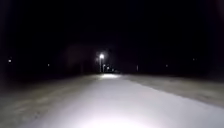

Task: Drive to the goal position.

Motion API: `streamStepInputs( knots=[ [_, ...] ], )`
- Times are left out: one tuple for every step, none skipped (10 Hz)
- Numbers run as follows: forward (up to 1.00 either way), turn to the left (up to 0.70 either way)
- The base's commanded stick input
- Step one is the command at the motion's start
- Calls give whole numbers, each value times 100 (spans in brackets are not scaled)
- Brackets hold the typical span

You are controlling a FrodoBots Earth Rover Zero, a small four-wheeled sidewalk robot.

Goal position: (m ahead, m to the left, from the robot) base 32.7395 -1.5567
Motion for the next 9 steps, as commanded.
streamStepInputs(
  knots=[
    [70,0],
    [70,0],
    [70,0],
    [70,0],
    [70,0],
    [70,0],
    [70,0],
    [70,0],
    [70,0]
  ],
)
